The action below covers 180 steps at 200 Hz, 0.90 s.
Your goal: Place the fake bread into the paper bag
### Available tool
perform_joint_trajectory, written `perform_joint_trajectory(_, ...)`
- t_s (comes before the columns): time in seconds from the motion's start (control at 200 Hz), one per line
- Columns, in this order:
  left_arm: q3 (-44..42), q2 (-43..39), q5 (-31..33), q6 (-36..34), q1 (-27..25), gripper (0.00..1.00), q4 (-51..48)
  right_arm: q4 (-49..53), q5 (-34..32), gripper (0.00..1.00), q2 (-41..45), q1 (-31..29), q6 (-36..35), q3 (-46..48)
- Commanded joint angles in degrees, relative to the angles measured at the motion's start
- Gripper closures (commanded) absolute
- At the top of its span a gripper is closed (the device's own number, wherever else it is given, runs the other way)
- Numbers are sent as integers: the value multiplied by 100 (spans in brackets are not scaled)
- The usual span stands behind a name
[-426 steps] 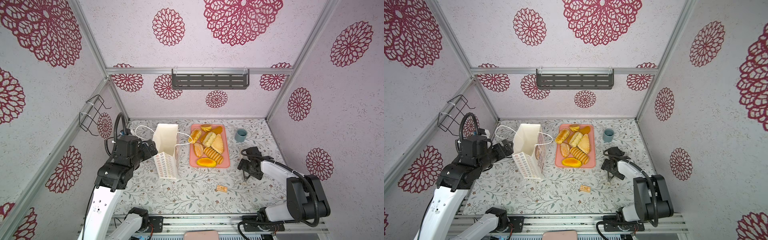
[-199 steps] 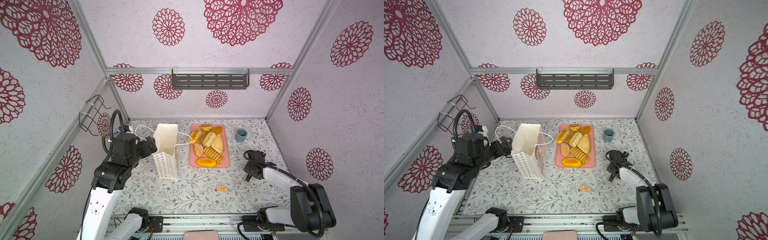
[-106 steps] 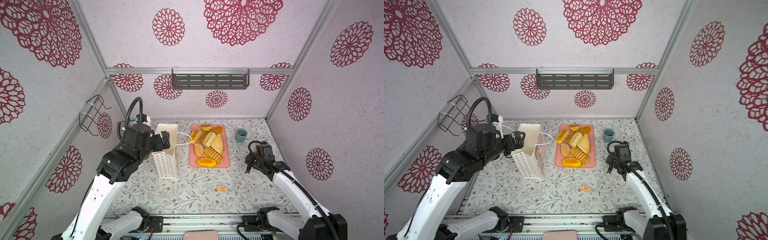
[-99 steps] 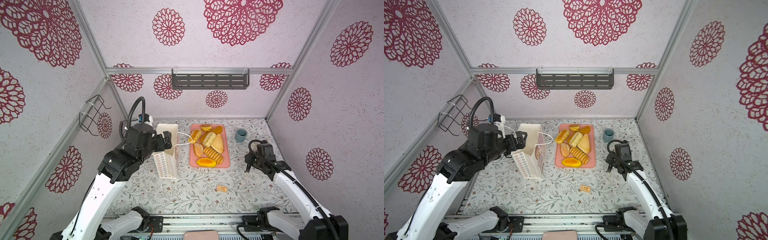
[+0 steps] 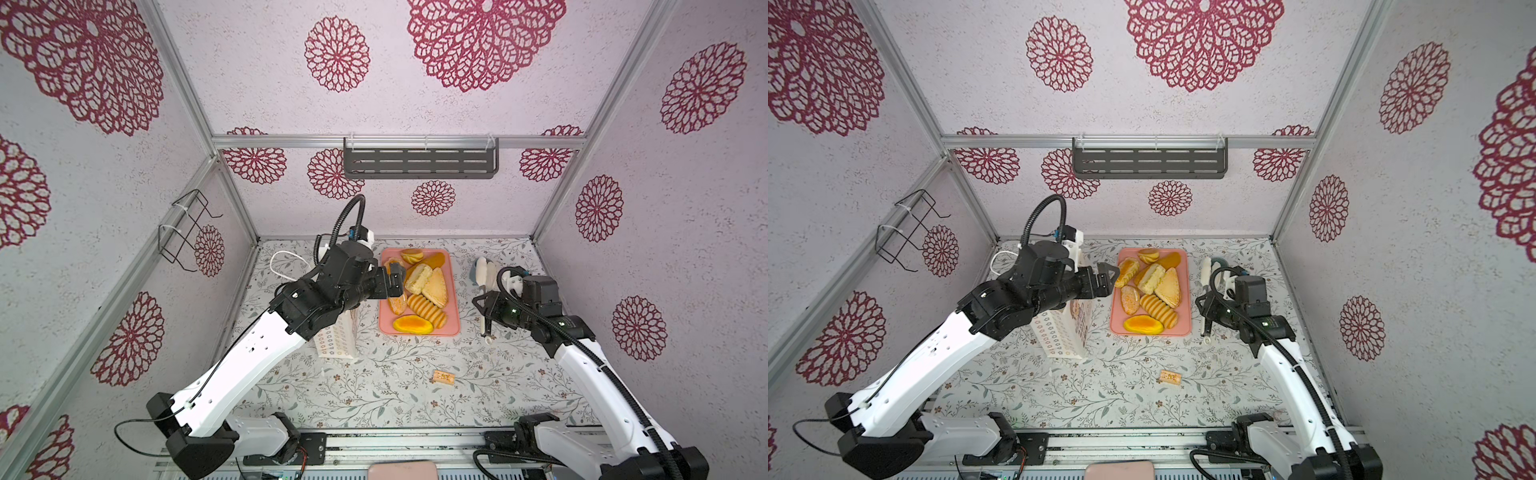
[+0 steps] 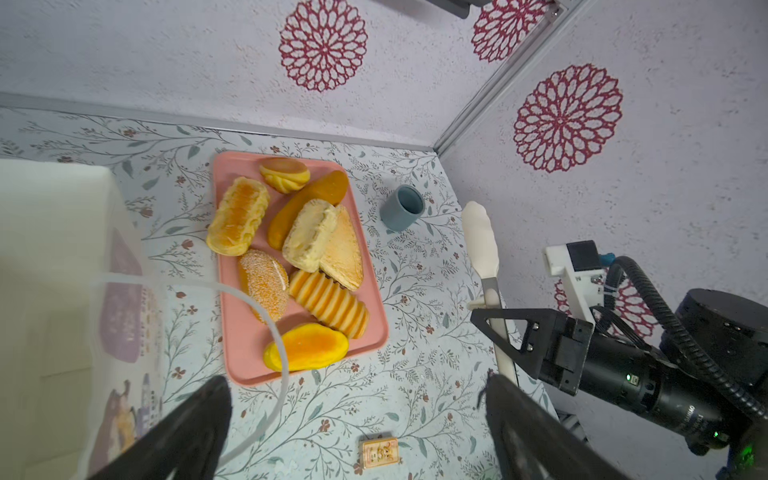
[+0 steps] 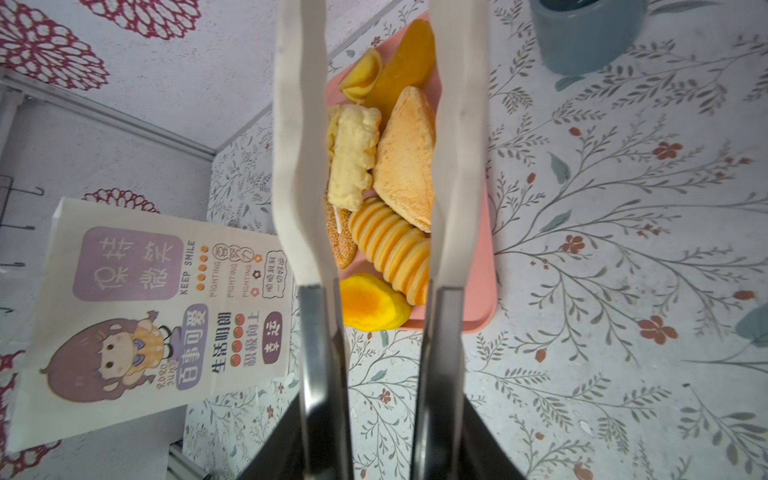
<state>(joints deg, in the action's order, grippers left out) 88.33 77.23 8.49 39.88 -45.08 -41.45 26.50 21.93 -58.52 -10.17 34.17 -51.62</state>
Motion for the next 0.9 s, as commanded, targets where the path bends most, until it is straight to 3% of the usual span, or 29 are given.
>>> perform_joint_trajectory(0.0,-14,71,-352,182,-71,1,538,-139,701,56,139,15,-228,-329)
perform_joint_trajectory(0.125,-97,159,-597,274,-71,0,838,-147,1007,56,99,16,-282,-401)
perform_joint_trajectory(0.285,-73,263,-647,310,-55,1,961,-269,1334,46,14,24,-192,-493)
perform_joint_trajectory(0.896,-123,17,-530,228,235,2,804,271,1090,40,-129,36,-311,-903)
